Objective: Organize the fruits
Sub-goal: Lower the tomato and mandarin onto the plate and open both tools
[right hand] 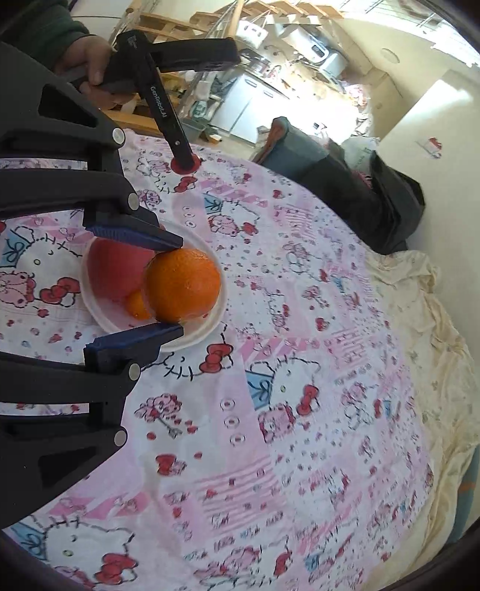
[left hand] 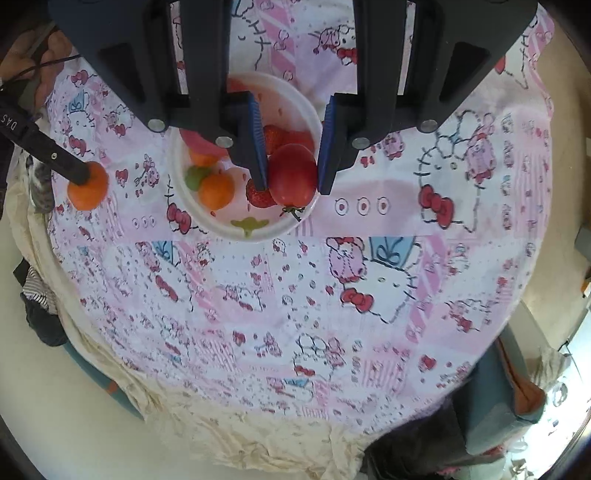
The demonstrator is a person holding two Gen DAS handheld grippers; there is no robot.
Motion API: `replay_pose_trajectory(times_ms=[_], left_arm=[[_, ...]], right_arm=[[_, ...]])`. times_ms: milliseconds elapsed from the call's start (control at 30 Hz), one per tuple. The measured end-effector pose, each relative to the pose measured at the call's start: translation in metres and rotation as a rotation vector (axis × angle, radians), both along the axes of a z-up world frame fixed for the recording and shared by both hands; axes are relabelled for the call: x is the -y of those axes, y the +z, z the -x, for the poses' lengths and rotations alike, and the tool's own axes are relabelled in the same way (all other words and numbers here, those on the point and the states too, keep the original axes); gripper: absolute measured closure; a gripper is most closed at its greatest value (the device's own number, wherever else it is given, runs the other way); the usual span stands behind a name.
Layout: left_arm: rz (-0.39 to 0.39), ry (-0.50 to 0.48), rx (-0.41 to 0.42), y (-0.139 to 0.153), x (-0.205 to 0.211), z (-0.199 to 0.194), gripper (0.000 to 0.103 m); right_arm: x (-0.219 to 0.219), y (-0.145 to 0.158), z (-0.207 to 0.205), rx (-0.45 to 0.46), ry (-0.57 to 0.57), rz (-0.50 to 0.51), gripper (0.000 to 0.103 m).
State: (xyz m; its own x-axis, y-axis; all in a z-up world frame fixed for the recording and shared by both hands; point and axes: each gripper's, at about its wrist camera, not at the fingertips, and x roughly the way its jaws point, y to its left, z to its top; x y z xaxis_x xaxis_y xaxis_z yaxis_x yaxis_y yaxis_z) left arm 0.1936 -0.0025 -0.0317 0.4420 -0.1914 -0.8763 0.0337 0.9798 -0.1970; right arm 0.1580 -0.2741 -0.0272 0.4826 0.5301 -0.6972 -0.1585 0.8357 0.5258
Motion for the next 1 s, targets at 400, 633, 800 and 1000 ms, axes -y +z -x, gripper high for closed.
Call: replay_pose_trajectory(times_ms=[400,633,800,1000], left_arm=[[0.048,-0.086,-0.102,-0.059,0.030,-0.020,0.080],[0.067,-0.109,-0.132,-0.073,0.042,-0.028,0.079],[0.086,-0.124,-0.154,-0.077,0.045,-0.028,0.079],[0.104,-0.137,-0.155,-0.075,0.047,-0.023,0.031]], right_arm=[[-0.020,-0.074,-0.039,-0.198,0.037,0.039,0.061],[-0.027,-0.099,-0.037,-0.273,0.063,0.058,0.059],[-0.024,-0.104,-0.037,-0.302,0.051,0.042,0.054],[-0.023,-0.100,-0.037,-0.316,0.048,-0.037,0.035]])
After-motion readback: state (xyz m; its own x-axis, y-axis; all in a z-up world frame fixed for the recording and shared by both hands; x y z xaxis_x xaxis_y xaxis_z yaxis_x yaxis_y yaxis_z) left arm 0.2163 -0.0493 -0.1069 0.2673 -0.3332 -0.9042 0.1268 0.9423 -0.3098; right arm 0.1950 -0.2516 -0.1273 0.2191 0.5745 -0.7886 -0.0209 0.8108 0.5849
